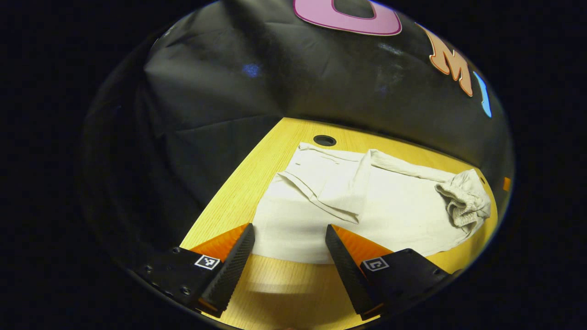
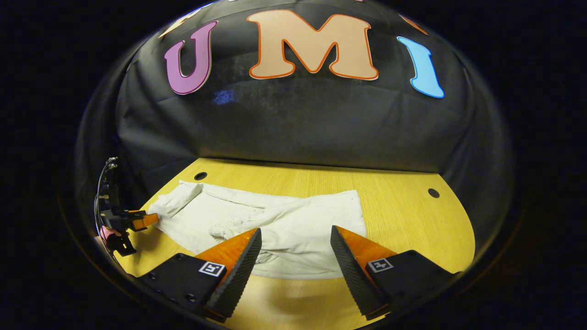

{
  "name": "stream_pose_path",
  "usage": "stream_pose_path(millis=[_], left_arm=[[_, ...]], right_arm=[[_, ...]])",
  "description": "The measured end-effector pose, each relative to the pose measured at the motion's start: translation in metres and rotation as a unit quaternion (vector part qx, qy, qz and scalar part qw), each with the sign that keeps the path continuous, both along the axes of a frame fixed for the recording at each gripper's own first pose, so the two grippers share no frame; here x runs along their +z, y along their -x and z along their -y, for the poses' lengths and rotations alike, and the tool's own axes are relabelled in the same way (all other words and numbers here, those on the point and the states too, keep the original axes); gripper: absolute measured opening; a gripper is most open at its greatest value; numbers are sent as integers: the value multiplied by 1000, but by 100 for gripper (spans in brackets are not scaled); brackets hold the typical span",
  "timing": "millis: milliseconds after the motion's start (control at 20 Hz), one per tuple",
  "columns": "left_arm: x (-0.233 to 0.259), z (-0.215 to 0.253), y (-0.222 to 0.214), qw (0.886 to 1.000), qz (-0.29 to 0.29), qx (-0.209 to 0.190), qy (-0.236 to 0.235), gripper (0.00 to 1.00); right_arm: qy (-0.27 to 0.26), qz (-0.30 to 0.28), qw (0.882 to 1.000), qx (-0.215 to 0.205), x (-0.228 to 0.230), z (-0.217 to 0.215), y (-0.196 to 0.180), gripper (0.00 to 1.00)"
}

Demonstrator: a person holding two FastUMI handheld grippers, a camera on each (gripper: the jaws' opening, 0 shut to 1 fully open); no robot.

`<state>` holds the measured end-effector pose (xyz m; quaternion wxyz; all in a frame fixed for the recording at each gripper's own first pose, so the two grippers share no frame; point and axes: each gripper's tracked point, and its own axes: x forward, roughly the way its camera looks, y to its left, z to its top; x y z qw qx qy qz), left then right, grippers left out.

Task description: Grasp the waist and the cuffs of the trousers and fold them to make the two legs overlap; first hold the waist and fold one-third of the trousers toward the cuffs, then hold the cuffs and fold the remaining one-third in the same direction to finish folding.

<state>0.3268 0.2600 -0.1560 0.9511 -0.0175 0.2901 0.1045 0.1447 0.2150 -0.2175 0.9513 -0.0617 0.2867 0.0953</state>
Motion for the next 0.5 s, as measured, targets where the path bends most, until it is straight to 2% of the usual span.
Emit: stream_pose_path(millis=[100,200,250,300,400,500], left_arm=[[-1,-1,1,1000,2,1,-1,96],[-2,-10,3,1000,0,8,-12,95],[-3,-13,5,1000,-4,9,-16,84],[1,-11,3,1000,5,5,-14,79],[0,-4,-1,1000,9,6,-9,57],[-1,5,-5,1000,16,1,2,40]], right_arm=[[-9,-3,1000,-1,0,-1,1,93],[-15,-3,1000,-2,1,-2,2,97],[-14,-4,1000,-2,0,-1,3,97],[-13,-8,1000,-3,-1,0,4,93],[-17,-12,1000,-3,-2,1,7,97],[-24,-16,1000,-5,-3,1,10,97]])
